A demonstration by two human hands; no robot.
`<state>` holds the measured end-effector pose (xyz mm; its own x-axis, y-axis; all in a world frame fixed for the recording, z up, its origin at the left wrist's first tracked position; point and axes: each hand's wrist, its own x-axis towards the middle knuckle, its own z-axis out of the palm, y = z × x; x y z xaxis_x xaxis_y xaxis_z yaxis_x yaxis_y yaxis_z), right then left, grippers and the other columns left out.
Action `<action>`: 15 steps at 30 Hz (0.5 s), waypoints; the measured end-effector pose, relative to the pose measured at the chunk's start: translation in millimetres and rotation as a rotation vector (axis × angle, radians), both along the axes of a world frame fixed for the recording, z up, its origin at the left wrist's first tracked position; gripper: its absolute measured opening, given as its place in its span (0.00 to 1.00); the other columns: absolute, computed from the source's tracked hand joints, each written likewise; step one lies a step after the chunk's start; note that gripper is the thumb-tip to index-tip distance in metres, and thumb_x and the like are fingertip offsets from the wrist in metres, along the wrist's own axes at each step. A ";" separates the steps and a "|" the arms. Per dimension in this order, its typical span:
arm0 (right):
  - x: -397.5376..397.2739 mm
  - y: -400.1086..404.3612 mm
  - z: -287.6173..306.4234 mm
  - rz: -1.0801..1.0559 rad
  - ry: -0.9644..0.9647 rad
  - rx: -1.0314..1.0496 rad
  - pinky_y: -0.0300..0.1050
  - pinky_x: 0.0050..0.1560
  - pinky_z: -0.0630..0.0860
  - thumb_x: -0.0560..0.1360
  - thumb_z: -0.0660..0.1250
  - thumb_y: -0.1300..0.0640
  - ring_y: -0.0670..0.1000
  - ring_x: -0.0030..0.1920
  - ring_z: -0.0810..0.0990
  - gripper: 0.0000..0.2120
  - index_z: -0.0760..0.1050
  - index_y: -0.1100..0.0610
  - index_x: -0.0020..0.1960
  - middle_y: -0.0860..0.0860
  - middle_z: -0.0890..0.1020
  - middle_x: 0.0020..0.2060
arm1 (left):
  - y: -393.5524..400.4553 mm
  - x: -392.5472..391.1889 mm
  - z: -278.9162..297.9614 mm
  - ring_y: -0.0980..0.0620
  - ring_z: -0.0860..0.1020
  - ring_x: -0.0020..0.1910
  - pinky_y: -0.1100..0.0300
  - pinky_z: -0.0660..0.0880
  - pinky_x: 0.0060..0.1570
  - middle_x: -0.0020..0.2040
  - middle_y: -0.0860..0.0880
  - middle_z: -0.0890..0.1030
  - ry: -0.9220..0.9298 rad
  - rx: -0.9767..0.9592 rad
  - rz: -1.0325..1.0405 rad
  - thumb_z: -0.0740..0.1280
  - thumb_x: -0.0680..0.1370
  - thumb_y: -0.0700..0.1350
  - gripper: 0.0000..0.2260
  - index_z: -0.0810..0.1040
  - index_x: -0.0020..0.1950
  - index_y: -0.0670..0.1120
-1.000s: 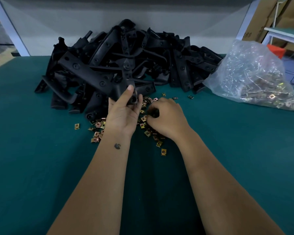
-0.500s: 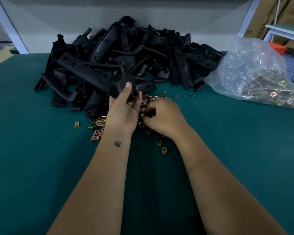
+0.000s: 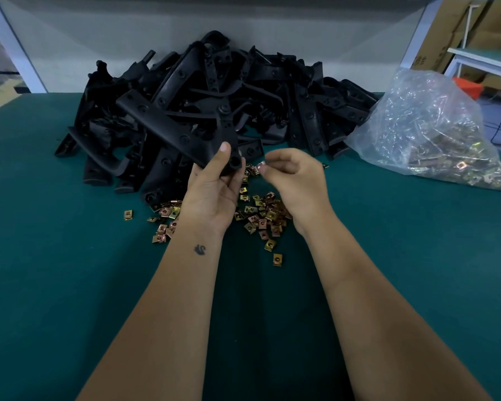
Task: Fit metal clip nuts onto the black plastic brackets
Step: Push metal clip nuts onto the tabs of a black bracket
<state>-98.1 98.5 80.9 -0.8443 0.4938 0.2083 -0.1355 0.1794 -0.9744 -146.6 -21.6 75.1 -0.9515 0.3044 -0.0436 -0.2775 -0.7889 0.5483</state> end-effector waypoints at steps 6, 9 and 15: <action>1.5 7.0 2.6 0.037 0.099 -0.236 0.34 0.41 0.75 0.76 0.69 0.65 0.42 0.37 0.80 0.07 0.82 0.54 0.47 0.46 0.84 0.37 | 5.3 6.9 1.9 0.54 0.84 0.46 0.63 0.80 0.46 0.49 0.47 0.83 0.063 -0.060 -0.054 0.70 0.76 0.38 0.13 0.74 0.59 0.43; 1.1 7.2 1.5 0.053 0.110 -0.258 0.35 0.42 0.75 0.76 0.70 0.65 0.43 0.38 0.79 0.06 0.82 0.54 0.46 0.46 0.83 0.36 | 9.5 9.4 2.1 0.51 0.83 0.49 0.61 0.81 0.47 0.52 0.45 0.82 0.066 -0.092 -0.067 0.69 0.77 0.37 0.09 0.76 0.56 0.43; 1.0 5.0 1.1 0.128 0.164 -0.241 0.34 0.47 0.76 0.75 0.69 0.69 0.41 0.43 0.82 0.08 0.81 0.58 0.49 0.47 0.85 0.40 | 16.3 11.5 0.3 0.47 0.84 0.49 0.53 0.82 0.49 0.49 0.45 0.85 0.035 -0.056 -0.015 0.68 0.77 0.32 0.11 0.76 0.56 0.44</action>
